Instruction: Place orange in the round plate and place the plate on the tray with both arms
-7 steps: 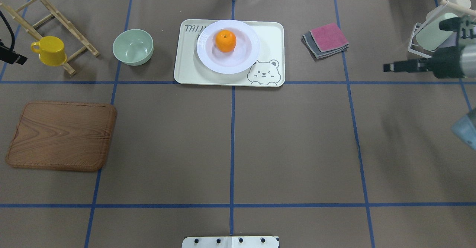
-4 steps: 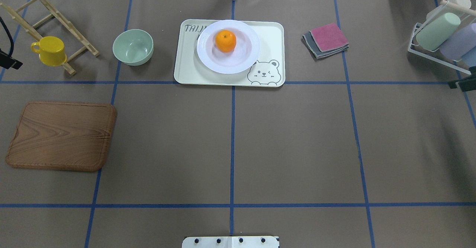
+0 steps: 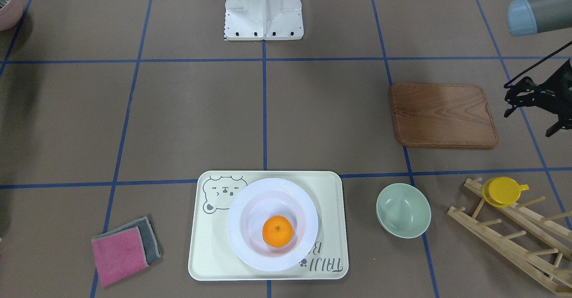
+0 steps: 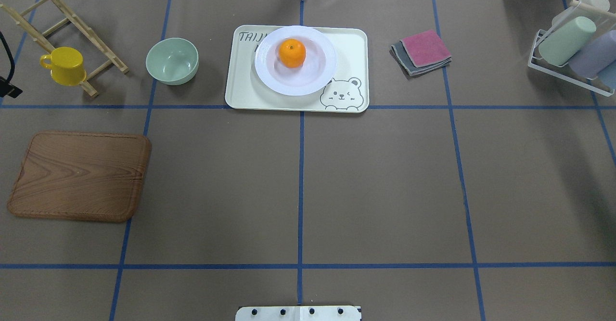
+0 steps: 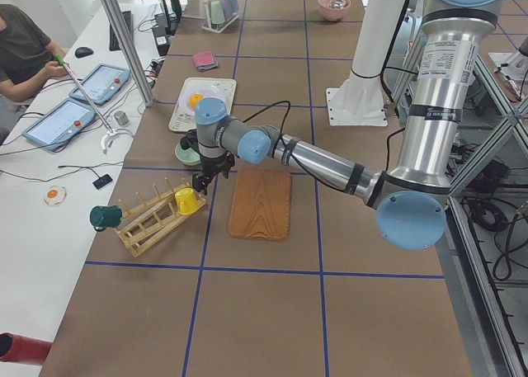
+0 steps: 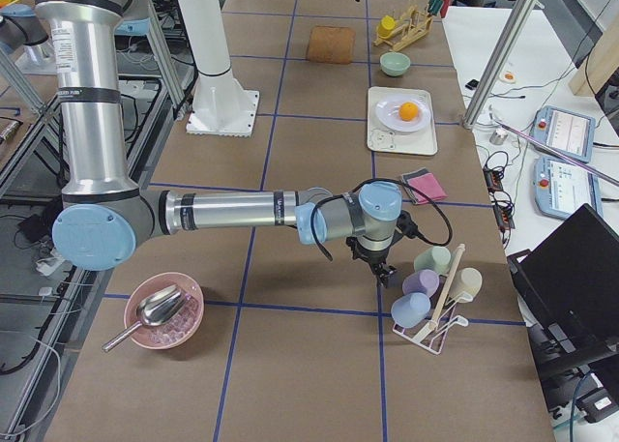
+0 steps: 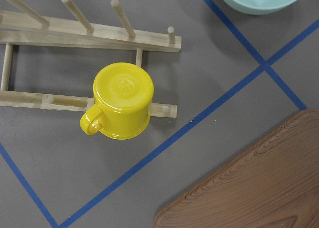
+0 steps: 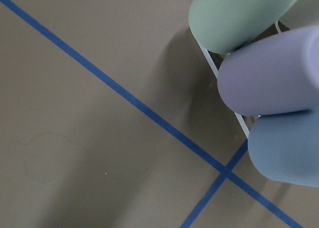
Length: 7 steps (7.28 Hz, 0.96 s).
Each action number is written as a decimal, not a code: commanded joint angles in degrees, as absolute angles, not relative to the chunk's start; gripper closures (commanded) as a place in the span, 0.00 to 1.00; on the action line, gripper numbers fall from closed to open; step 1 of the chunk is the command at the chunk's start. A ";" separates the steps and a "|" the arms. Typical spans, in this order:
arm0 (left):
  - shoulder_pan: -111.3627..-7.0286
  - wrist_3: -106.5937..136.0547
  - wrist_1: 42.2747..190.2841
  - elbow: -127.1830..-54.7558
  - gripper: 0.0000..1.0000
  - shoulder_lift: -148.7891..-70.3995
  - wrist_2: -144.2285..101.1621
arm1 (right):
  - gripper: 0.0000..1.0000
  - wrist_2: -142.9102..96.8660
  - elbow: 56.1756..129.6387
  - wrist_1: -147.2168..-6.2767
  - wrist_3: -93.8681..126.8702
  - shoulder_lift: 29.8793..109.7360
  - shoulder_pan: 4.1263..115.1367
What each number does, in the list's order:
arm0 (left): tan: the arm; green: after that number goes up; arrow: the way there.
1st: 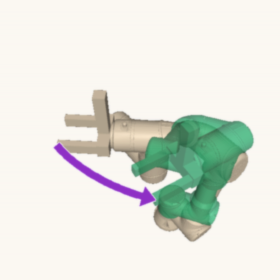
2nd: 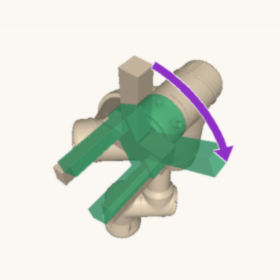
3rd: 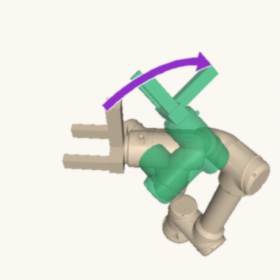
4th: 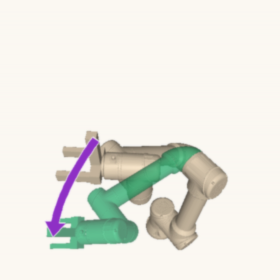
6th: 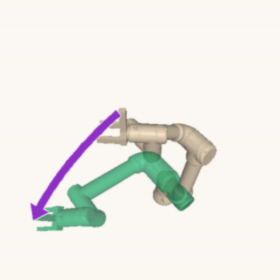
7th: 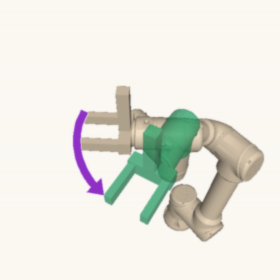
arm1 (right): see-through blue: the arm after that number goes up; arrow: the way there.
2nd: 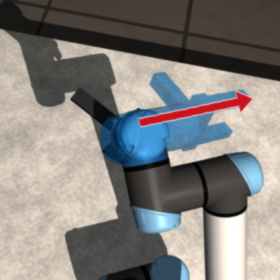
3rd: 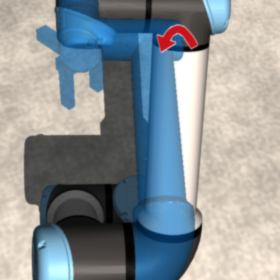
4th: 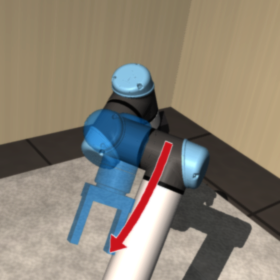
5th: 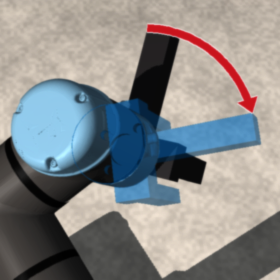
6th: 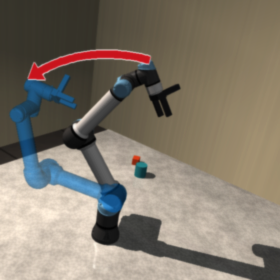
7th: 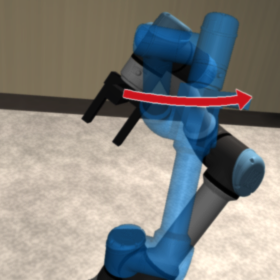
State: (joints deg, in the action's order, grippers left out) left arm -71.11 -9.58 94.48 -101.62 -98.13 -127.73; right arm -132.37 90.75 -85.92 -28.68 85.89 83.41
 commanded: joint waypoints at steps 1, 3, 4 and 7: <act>-72.50 -14.64 92.13 -101.07 0.01 -98.09 -128.23 | 0.00 -131.92 90.88 -97.28 -38.82 83.41 86.38; -76.18 -21.07 83.71 -101.34 0.01 -98.70 -129.19 | 0.00 -132.71 91.31 -100.08 -38.94 83.06 87.19; -76.20 -21.09 82.54 -101.25 0.01 -98.61 -132.33 | 0.00 -132.71 91.58 -101.06 -38.94 82.88 87.71; -76.29 -20.48 83.23 -101.34 0.01 -97.91 -132.71 | 0.00 -132.63 97.09 -107.39 -38.94 83.58 87.71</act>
State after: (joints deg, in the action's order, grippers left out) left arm -76.23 -20.68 83.15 -101.22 -98.04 -132.49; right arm -132.71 94.11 -105.23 -38.93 83.10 87.69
